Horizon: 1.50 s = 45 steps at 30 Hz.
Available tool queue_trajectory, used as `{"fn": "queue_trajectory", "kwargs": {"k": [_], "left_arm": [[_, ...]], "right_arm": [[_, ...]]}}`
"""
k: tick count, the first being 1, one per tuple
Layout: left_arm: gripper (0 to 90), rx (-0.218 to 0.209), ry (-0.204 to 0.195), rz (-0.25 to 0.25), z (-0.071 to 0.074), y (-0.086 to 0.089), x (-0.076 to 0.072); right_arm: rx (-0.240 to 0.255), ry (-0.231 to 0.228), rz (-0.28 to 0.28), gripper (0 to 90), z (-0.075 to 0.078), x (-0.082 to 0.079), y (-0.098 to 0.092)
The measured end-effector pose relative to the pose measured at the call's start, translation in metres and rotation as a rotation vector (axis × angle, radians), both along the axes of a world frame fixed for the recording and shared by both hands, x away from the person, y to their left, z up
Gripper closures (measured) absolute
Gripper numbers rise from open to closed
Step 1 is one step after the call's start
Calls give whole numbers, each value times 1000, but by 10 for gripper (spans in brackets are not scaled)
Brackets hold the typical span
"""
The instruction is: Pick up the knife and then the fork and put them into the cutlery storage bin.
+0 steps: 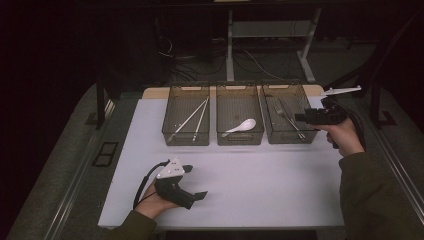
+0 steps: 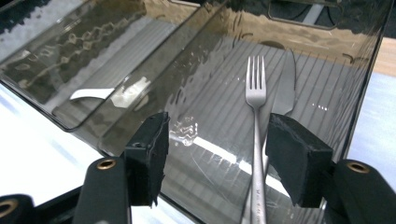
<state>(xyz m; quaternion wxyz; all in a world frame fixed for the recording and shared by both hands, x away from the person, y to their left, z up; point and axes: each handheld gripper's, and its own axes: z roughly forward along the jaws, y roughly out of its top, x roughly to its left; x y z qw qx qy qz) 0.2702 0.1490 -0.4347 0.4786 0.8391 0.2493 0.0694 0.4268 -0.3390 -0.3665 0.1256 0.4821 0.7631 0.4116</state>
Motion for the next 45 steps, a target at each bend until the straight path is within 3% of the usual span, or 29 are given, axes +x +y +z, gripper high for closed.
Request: {"fn": "queue_trajectory", "kwargs": {"k": [2,8,15,29,45], "left_arm": [[0,0,1,-1,0,0,0],[0,-6,1,4,0,0,0],[0,-5,-3,0,0,0,0],[0,-2,-3,-7,-1,-1,0],[0,-4,-7,-7,1,-1,-1]], "right_arm": [[17,-12,-1,380,1,-3,1],[-5,-64,8,342,2,-15,7],[10,-114,16,297,0,-34,11],[20,-174,97,276,-4,-77,17],[28,-188,126,202,-23,-111,23]]}}
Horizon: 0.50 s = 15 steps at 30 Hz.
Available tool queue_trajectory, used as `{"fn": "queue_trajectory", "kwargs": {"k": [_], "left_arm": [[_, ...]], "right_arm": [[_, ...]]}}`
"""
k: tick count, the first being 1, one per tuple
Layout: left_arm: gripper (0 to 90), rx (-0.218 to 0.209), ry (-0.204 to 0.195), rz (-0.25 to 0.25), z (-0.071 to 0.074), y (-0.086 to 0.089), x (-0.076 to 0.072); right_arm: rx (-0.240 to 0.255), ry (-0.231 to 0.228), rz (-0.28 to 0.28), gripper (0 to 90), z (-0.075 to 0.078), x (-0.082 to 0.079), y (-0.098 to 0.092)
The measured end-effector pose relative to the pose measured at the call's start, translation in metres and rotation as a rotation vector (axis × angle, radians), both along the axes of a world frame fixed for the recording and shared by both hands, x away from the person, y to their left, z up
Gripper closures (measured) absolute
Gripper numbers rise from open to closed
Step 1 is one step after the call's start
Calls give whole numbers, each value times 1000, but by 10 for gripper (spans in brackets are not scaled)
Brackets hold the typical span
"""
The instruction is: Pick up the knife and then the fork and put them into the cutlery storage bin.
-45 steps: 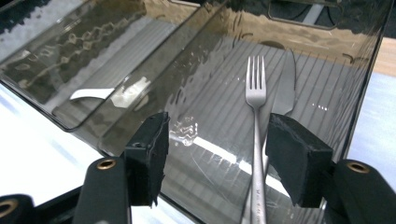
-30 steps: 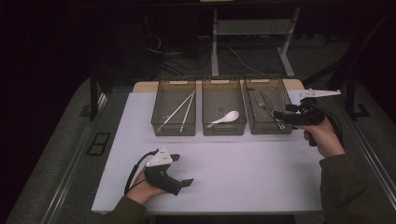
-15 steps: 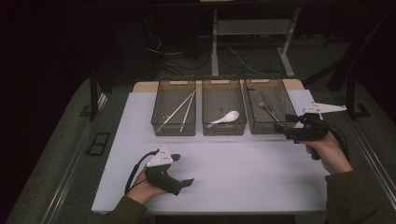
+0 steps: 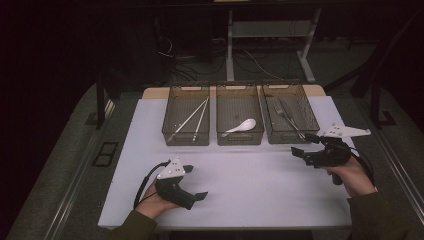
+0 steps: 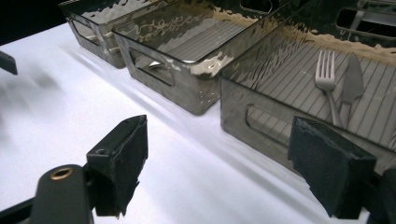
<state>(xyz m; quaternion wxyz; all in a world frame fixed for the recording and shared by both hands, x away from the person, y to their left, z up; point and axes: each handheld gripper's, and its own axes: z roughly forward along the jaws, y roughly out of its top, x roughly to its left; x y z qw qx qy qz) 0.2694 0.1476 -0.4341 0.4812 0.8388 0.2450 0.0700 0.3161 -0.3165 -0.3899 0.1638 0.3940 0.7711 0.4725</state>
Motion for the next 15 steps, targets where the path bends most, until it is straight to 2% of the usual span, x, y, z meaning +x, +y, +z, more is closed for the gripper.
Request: {"fn": "queue_trajectory", "kwargs": {"k": [7,15], "left_arm": [[0,2,1,1,0,1,0],[0,6,0,-2,0,0,0]], "right_arm": [[1,2,25,197,-10,-13,2],[-4,2,29,195,-18,-25,3]]}}
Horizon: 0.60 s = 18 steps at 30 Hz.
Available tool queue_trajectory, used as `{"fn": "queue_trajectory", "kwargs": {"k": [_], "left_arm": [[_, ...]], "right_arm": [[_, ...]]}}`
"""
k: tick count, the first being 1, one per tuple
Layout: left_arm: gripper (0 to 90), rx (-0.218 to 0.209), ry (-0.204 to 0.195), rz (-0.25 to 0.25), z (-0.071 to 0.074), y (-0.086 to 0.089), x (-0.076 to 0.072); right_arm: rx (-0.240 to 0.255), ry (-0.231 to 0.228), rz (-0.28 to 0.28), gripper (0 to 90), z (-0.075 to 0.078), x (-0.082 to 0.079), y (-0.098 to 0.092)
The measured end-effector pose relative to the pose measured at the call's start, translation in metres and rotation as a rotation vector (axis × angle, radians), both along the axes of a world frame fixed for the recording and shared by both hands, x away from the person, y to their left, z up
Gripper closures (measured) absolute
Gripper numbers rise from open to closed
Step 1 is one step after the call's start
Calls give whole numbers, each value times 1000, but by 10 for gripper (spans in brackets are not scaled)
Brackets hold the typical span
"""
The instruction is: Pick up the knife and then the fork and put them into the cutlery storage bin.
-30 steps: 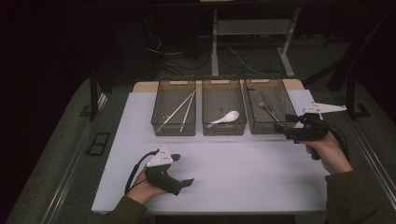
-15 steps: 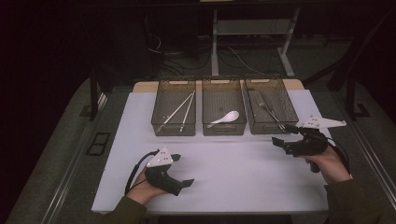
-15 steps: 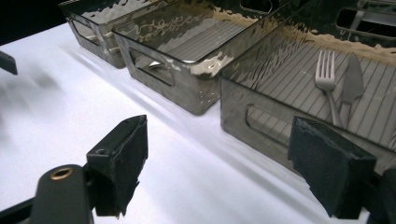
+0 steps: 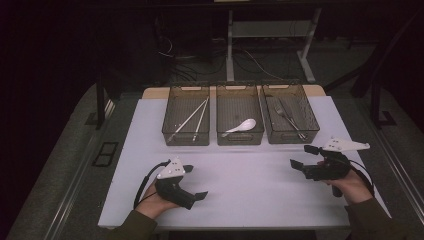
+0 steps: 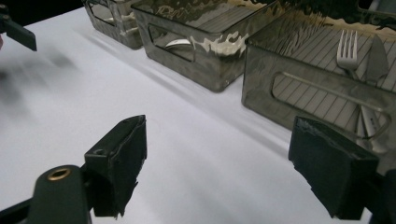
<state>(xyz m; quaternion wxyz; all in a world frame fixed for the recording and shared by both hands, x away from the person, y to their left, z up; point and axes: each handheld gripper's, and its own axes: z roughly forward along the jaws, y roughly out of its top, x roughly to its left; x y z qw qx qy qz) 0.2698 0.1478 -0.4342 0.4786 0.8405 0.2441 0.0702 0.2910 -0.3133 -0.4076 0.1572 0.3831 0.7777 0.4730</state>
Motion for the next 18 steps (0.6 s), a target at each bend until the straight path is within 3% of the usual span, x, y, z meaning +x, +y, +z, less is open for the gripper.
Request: {"fn": "queue_trajectory", "kwargs": {"k": [18], "left_arm": [[0,2,3,-1,0,-1,0]], "right_arm": [[-20,29,48,177,-20,-30,3]]}}
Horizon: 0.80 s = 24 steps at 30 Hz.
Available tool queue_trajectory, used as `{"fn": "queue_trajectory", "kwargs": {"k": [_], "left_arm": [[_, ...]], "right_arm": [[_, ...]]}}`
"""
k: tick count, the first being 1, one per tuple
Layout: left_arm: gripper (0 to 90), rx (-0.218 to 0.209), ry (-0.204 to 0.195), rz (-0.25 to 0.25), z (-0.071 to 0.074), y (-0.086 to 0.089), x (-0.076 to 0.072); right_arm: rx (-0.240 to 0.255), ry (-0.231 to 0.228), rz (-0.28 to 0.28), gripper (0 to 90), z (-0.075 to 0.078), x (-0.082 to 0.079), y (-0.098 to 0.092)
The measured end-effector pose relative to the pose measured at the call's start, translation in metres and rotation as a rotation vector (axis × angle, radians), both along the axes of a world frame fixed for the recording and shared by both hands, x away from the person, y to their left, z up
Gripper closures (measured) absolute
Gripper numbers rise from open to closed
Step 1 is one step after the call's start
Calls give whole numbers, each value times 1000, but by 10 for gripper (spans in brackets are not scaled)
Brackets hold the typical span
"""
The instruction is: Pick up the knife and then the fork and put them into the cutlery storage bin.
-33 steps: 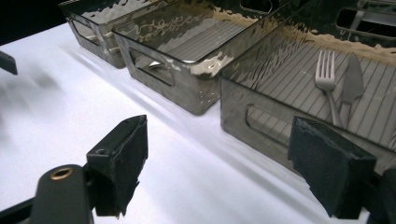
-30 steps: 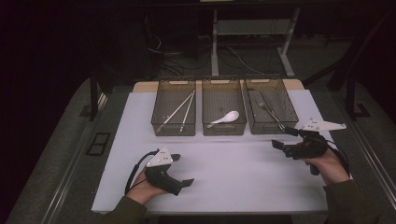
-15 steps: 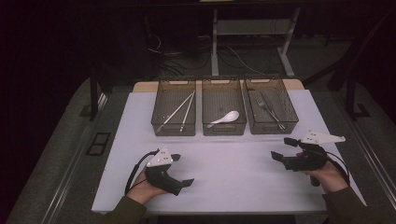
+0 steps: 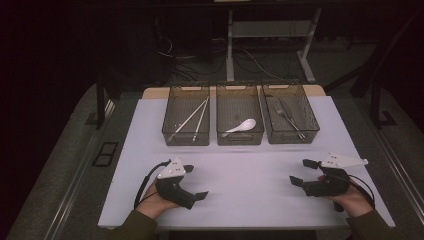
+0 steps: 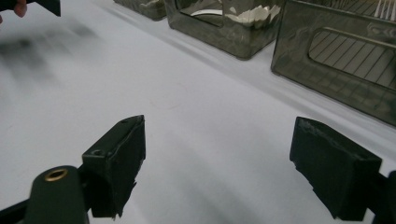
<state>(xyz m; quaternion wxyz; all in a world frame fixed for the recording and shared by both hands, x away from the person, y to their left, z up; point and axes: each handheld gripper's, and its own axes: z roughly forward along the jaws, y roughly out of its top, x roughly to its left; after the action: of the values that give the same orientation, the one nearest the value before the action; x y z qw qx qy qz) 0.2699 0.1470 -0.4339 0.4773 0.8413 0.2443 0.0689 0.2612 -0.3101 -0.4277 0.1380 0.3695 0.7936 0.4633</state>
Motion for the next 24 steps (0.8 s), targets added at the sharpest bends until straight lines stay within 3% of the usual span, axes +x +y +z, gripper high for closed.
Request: {"fn": "queue_trajectory", "kwargs": {"k": [6,11,24], "left_arm": [[0,1,0,-1,0,0,0],[0,1,-2,-4,0,0,0],[0,1,0,-6,-1,-1,0]], "right_arm": [[-4,13,-15,117,-5,-3,2],[-3,26,-41,117,-10,-5,3],[9,18,-16,117,-14,-6,11]]}}
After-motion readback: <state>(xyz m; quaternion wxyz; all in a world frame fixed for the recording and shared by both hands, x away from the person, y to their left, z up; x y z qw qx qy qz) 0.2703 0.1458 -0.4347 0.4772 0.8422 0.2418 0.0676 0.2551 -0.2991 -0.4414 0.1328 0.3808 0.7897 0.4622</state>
